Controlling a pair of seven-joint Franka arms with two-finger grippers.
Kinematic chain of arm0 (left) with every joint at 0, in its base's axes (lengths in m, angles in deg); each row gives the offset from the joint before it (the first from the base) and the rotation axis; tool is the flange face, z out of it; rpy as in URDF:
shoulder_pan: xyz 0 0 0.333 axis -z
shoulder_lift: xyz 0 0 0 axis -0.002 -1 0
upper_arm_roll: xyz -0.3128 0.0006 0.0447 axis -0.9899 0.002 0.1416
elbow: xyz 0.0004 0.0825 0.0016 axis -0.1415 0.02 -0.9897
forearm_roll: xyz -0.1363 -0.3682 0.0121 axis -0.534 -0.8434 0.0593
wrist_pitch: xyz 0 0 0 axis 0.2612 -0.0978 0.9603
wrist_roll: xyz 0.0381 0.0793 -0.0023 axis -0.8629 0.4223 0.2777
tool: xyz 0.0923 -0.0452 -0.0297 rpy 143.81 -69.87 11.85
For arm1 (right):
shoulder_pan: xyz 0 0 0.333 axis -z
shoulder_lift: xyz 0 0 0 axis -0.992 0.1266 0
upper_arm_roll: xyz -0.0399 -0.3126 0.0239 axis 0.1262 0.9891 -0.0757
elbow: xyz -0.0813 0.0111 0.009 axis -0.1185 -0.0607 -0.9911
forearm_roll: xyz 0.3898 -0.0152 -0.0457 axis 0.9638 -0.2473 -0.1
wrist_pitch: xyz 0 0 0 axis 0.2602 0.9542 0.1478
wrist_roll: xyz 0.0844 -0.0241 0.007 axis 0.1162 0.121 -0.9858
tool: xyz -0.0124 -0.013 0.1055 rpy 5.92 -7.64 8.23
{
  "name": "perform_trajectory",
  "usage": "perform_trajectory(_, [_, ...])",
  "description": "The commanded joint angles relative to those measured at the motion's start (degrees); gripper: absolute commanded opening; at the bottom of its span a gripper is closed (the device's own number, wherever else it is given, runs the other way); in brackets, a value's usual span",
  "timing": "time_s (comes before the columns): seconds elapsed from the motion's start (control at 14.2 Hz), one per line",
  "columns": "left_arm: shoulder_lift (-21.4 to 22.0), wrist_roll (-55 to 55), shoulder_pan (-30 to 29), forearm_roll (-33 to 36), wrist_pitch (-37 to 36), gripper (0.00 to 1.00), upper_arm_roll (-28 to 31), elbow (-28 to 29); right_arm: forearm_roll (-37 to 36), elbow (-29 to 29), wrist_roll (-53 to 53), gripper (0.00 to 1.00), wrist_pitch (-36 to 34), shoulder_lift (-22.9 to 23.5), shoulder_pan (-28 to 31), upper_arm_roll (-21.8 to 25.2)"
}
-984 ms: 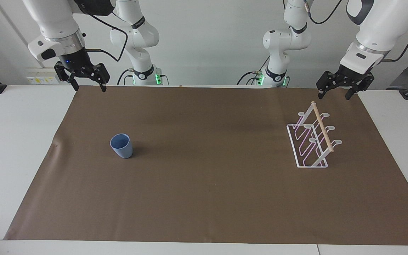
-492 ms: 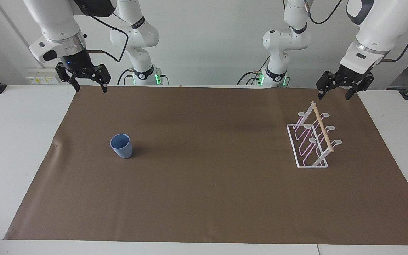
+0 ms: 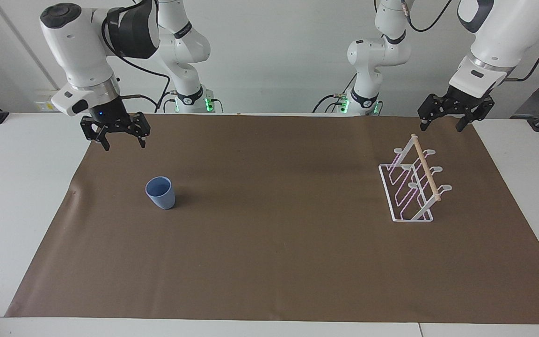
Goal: Hang cup on cup holder
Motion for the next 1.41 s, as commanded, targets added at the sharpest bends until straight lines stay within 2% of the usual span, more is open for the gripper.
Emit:
perform_trajectory(0.0, [0.9, -0.2, -0.3, 1.1, -0.1, 1.0, -0.2, 1.0, 1.4, 1.9, 6.7, 1.0, 5.2, 3.2, 0.5, -0.3])
perform_trajectory(0.28, [1.0, -0.3, -0.3, 1.1, -0.1, 1.0, -0.2, 1.0, 3.8, 3.8, 14.3, 1.0, 10.2, 9.1, 1.4, -0.3])
perform_trajectory(0.42, [1.0, -0.2, -0.3, 1.1, 0.0, 1.0, -0.2, 1.0, 3.8, 6.8, 16.1, 1.0, 14.1, 9.1, 1.8, -0.3])
perform_trajectory(0.7, [1.0, -0.2, -0.3, 1.1, 0.0, 1.0, -0.2, 1.0, 3.8, 10.0, 18.4, 1.0, 17.5, 9.1, 2.5, -0.3])
perform_trajectory(1.12, [1.0, -0.2, -0.3, 1.1, 0.0, 1.0, -0.2, 1.0, 4.4, 10.6, 18.0, 1.0, 18.7, 10.4, 2.7, -0.3])
perform_trajectory(1.2, [1.0, -0.2, -0.3, 1.1, 0.0, 1.0, -0.2, 1.0, 5.5, 10.6, 18.0, 0.98, 18.7, 10.4, 2.6, -0.3])
perform_trajectory(1.34, [1.0, -0.2, -0.3, 1.1, 0.0, 1.0, -0.2, 1.0, 6.4, 10.6, 18.0, 0.75, 18.4, 10.4, 2.6, -0.3])
